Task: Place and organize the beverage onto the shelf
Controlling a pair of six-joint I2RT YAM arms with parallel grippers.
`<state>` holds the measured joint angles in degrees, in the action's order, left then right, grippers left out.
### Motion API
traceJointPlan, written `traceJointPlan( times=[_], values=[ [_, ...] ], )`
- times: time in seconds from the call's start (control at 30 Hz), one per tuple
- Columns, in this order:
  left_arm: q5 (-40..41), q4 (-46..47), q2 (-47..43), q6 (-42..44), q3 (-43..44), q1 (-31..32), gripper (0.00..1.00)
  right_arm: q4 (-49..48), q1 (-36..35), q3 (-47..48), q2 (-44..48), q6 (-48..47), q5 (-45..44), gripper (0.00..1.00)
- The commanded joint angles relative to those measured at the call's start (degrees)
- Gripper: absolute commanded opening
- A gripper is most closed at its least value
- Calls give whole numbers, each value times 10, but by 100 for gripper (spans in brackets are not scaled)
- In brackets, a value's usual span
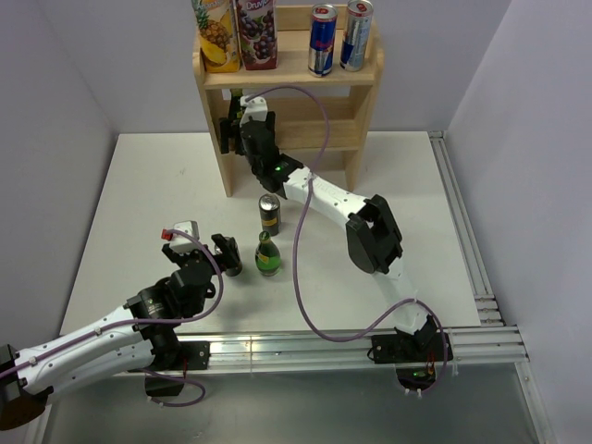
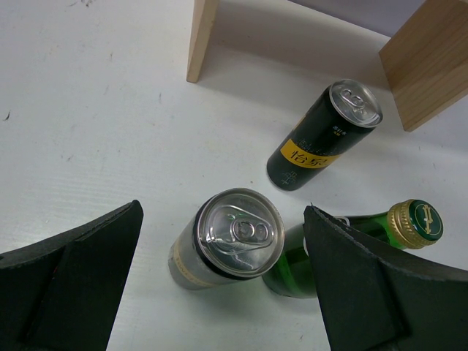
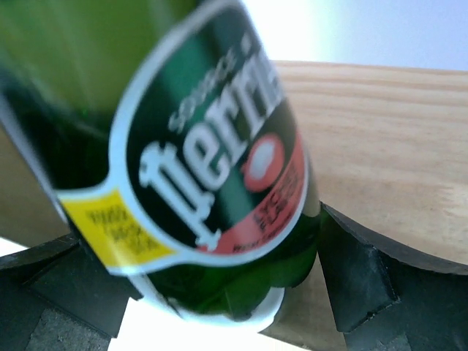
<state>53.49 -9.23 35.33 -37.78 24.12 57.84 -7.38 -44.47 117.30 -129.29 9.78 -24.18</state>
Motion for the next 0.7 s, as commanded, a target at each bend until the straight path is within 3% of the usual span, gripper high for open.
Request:
traceJointPlan(
  times=[0.0, 0.67],
  values=[
    [12, 6, -5, -5, 5, 3, 99, -40, 3, -15, 58, -13, 24, 100],
    [13, 6, -3, -7, 4, 4, 99, -61, -7, -102, 122, -11, 39, 100]
  ],
)
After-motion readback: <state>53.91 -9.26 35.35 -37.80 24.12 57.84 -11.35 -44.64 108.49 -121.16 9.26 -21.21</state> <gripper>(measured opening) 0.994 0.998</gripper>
